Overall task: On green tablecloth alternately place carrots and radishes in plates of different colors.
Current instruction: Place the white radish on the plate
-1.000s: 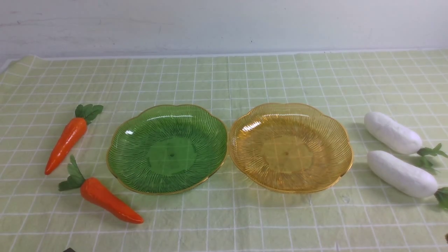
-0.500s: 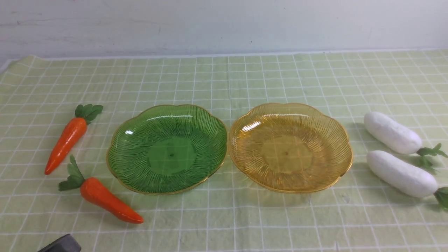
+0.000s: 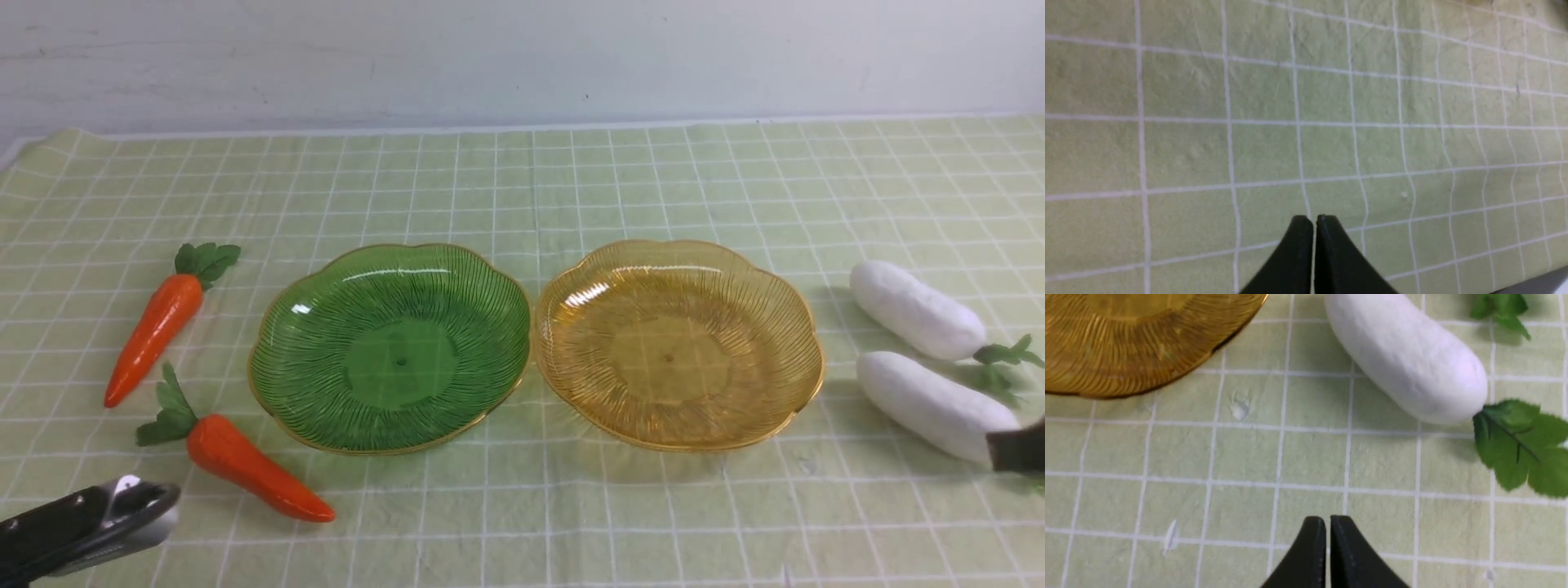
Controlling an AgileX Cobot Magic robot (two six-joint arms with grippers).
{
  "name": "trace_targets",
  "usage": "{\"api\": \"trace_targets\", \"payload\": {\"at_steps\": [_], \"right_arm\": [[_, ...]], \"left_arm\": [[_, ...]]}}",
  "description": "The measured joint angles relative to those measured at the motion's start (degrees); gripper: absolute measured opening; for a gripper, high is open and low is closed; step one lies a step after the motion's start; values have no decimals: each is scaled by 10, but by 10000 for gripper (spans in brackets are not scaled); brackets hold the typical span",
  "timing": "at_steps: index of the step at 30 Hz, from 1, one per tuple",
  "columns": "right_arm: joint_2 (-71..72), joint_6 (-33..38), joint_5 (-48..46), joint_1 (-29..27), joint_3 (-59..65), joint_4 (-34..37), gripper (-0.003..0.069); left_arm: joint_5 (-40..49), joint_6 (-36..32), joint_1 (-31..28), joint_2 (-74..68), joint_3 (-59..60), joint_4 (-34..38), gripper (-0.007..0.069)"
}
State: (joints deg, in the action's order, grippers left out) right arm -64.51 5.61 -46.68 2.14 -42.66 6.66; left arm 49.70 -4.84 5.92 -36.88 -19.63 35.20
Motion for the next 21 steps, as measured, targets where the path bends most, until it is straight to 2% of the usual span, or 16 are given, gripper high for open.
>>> {"api": "trace_targets", "payload": {"at_steps": [5, 11, 16, 19, 21], "right_arm": [[-73, 39, 23, 0, -45, -25, 94], [-162, 67, 102, 0, -66, -38, 318], [-237, 70, 176, 0, -66, -100, 541], [-265, 70, 192, 0, -67, -131, 592], [-280, 70, 196, 0, -68, -144, 600]], "left_arm": [[0, -9, 0, -9, 0, 0, -7], [0, -18, 0, -9, 0, 0, -3], [6, -19, 0, -9, 0, 0, -3], [11, -19, 0, -9, 0, 0, -3], [11, -19, 0, -9, 0, 0, -3]]}}
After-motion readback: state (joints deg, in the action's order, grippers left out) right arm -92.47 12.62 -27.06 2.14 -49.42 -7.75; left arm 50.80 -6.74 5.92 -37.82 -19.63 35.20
